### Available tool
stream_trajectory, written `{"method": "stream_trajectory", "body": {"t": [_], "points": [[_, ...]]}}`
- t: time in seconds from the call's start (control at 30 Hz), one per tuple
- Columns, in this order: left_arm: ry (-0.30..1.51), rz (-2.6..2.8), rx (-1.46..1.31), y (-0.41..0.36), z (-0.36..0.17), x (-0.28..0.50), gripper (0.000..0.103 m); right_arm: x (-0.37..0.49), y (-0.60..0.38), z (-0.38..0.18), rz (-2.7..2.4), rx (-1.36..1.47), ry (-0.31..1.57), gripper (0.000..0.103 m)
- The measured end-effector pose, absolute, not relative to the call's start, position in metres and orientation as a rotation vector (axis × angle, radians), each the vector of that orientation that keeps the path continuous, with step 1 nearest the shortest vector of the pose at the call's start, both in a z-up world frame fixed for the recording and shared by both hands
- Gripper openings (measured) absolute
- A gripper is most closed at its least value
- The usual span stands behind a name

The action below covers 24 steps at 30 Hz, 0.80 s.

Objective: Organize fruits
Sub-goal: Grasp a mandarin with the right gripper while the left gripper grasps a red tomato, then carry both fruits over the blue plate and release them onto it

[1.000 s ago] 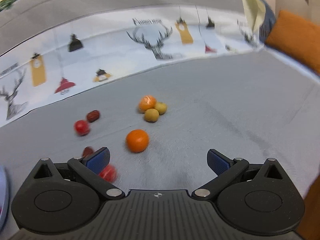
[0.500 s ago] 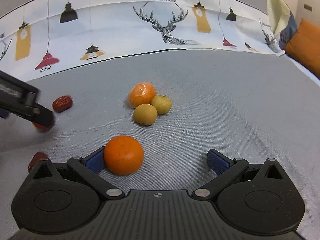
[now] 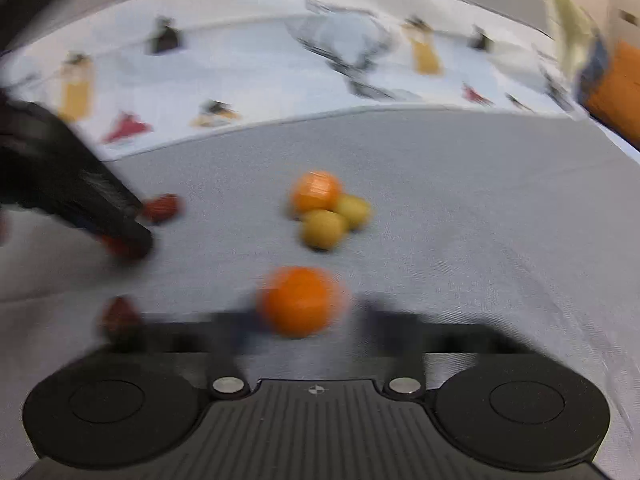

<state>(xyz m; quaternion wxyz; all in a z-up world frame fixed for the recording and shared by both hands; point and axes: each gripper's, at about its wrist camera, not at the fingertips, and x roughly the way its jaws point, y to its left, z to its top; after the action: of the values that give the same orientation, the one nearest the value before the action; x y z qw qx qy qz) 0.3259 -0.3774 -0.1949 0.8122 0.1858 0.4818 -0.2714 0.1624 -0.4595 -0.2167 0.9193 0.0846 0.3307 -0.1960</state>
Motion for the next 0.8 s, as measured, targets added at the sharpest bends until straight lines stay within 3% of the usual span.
{"method": "stream_trajectory", "body": {"t": [0.27,0.4,0.57,0.8], "points": [[0.981,-0.507,0.372,-0.292,-0.121,0.267,0.03,0.143,-0.488,-0.205,-0.662,0.223,0.597,0.035],[0.976,-0.458,0.347,-0.226,-0.075,0.218,0.03,0.109,-0.479,-0.166,-0.708,0.272,0.512,0.035],[0.986,-0.388,0.304,-0.142,-0.037,0.147,0.03,0.029,-0.418,-0.101,-0.48,0.347,0.458,0.036],[0.988,-0.312,0.236,-0.062,-0.015,0.068,0.03,-0.068,-0.316,-0.06,-0.183,0.281,0.513,0.036]]}}
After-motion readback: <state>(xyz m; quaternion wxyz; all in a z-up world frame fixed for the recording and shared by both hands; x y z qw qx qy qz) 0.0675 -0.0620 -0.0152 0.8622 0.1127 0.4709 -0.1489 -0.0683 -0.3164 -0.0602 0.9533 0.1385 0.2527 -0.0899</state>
